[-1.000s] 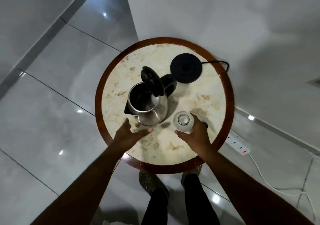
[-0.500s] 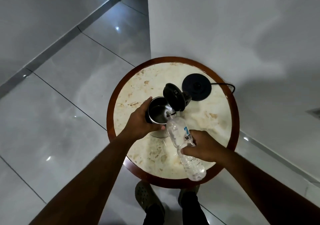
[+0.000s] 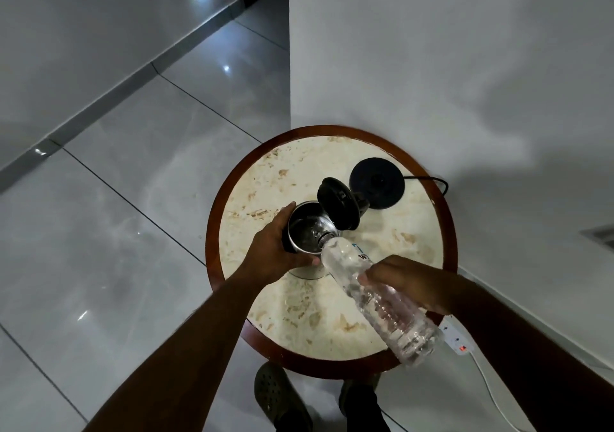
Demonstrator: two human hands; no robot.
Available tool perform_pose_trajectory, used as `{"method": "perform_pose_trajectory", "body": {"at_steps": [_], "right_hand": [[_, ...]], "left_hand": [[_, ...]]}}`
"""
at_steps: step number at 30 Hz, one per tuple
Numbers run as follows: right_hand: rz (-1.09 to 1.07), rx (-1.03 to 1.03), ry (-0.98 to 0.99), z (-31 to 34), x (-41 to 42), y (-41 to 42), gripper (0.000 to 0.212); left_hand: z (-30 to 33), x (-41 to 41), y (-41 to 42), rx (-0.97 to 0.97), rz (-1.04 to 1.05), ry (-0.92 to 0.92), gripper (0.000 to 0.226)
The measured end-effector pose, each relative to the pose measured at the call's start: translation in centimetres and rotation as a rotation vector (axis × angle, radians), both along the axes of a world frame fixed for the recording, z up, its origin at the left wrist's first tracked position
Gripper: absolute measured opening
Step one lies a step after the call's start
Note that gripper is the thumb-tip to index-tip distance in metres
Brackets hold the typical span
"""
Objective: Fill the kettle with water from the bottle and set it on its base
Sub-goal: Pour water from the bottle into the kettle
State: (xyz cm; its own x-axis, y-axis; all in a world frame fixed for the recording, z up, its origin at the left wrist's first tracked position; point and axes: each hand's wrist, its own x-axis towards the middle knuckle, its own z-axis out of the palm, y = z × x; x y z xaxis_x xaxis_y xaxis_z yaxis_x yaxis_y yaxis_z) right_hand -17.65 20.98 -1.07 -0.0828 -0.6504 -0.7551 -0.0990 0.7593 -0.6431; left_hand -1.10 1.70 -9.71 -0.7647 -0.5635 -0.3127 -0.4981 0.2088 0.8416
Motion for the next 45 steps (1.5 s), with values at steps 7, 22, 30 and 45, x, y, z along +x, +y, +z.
{"method": "perform_pose_trajectory", "body": {"at_steps": [7, 22, 30, 45], "right_hand": [[-0.066, 0.104, -0.03, 1.0, -0.4, -1.0, 0.047], [0.076, 0.024, 0.029, -6.0, 0.8, 1.2, 0.045], [-0.063, -0.094, 0.215, -10.1, 2.2, 2.4, 0.035], [-0.25, -0.345, 0.836, -21.2, 16.0, 2.6, 0.041]], "left_hand": [[-0.3, 0.0, 0.0, 0.017, -0.003, -0.002, 0.11], [-0.5, 0.1, -0.1, 0.044, -0.001, 0.006, 0.114], [-0.5, 0.8, -0.2, 0.011, -0.002, -0.029, 0.108], [-5.7, 5.1, 13.8, 0.017, 0.468, -0.08, 0.114]]}}
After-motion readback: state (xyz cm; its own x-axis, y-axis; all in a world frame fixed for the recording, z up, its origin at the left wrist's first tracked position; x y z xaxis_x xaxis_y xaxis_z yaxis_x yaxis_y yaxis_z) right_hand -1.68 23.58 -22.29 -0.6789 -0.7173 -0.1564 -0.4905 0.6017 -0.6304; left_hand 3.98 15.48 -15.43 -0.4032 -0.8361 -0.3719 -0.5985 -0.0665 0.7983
